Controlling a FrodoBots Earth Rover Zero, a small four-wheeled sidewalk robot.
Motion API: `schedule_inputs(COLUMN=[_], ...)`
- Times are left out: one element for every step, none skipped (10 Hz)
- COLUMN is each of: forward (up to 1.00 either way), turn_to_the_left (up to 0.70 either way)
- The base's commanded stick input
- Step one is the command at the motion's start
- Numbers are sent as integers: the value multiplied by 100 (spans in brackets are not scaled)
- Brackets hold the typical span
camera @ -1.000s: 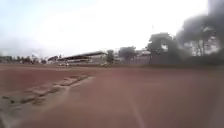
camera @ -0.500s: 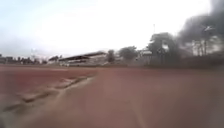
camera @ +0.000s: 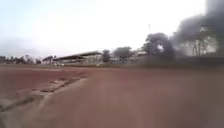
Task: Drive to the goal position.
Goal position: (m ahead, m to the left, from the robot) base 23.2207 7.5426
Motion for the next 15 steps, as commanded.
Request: schedule_inputs(forward=[70, 70, 70, 70, 70, 70, 70, 70, 70, 70, 70, 70, 70, 70, 70], turn_to_the_left=[0, 0, 0, 0, -12, -21, -27, -28, -28, -26, 0, 0, 0, 2, 1])
